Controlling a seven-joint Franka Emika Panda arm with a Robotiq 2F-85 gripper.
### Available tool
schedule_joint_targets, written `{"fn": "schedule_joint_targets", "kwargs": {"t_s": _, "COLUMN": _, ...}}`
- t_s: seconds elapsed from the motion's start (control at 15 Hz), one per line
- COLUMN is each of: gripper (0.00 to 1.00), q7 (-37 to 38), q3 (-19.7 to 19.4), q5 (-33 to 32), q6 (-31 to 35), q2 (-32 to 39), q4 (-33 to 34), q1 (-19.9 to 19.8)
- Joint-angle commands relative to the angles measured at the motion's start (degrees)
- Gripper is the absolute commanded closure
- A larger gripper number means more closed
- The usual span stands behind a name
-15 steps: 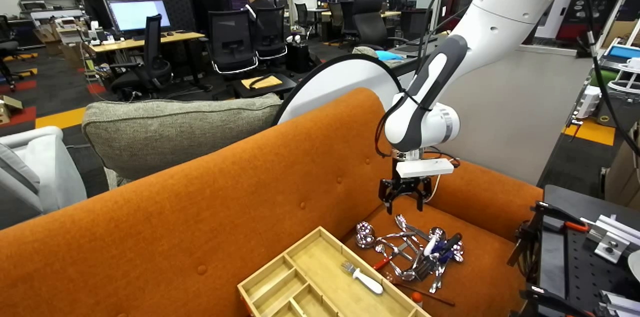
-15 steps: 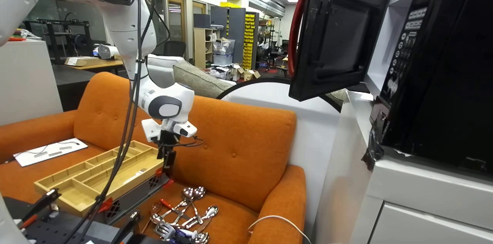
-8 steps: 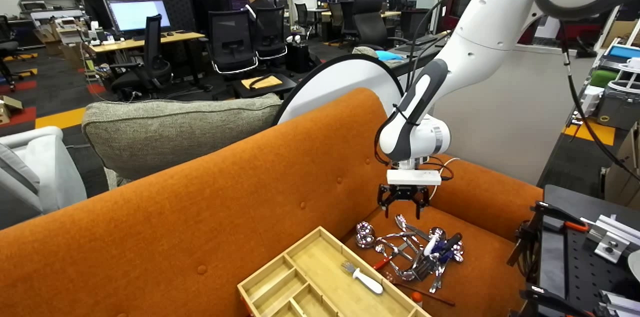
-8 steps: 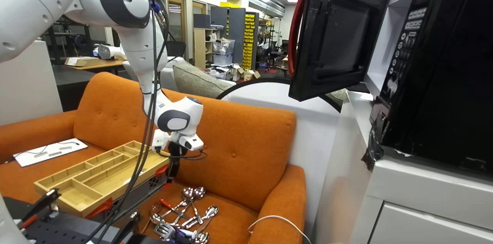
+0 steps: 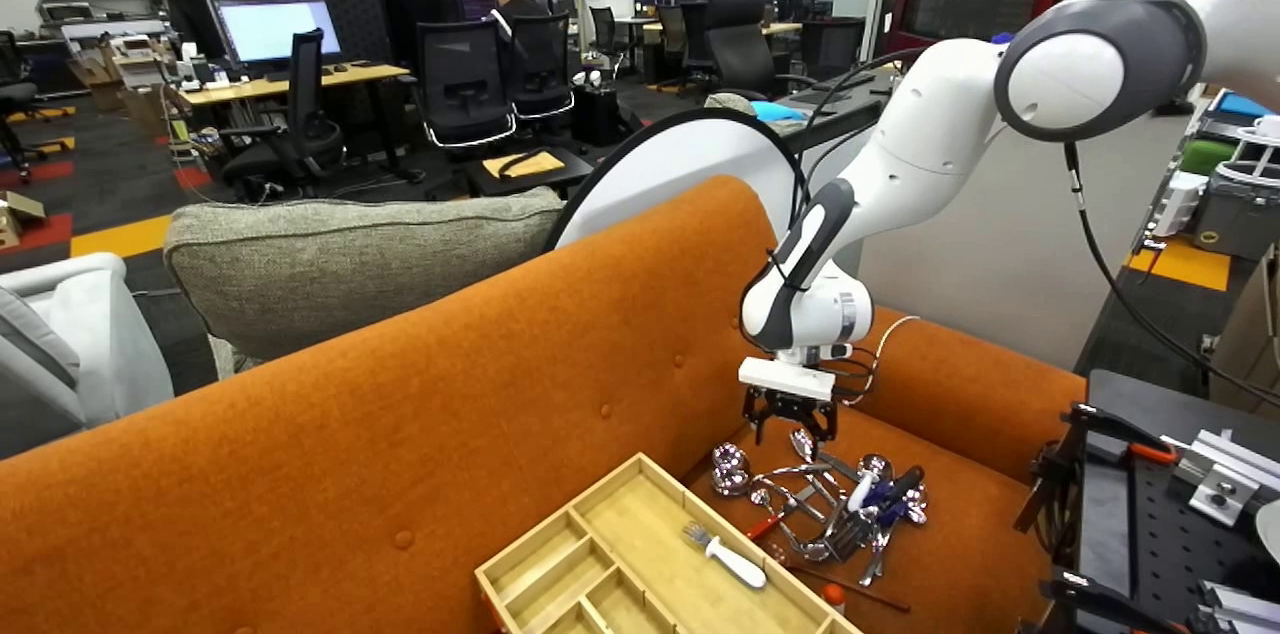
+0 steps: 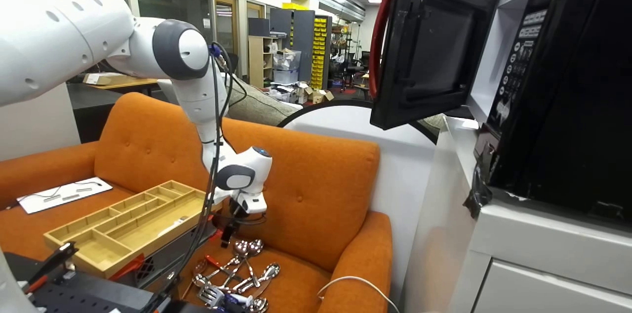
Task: Turn one of the silver spoons anti clockwise
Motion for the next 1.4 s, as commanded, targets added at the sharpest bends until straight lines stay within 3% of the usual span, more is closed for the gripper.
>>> {"fn": "schedule_joint_targets", "kwargs": {"t_s": 0.0, "gripper": 0.00, "q7": 0.8, "q3": 0.0, "q5": -0.1, "q6": -0.2, "q2": 0.5, "q4": 0.8, "q1": -0.2}}
{"fn": "schedule_joint_targets", "kwargs": {"t_s": 0.4, "gripper": 0.00, "q7": 1.4, "q3": 0.0, "q5": 0.0, "q6": -0.2, "q2": 0.5, "q4": 1.0, "q1": -0.2}}
{"fn": "schedule_joint_targets", "kwargs": {"t_s": 0.6, "gripper": 0.00, "q7": 8.4, "q3": -0.7, "q5": 1.9, "q6": -2.8, "q2": 3.9, "q4": 5.0, "q1": -1.0}}
{"fn": "schedule_joint_targets", "kwargs": {"t_s": 1.27, "gripper": 0.00, "q7": 30.9, "q3": -1.7, "q5": 4.5, "q6": 4.5, "q2": 21.6, "q4": 23.2, "q1": -2.4}}
{"fn": "schedule_joint_targets", "kwargs": {"t_s": 1.33, "gripper": 0.00, "q7": 32.2, "q3": -1.6, "q5": 4.5, "q6": 5.5, "q2": 19.3, "q4": 20.4, "q1": -2.3}}
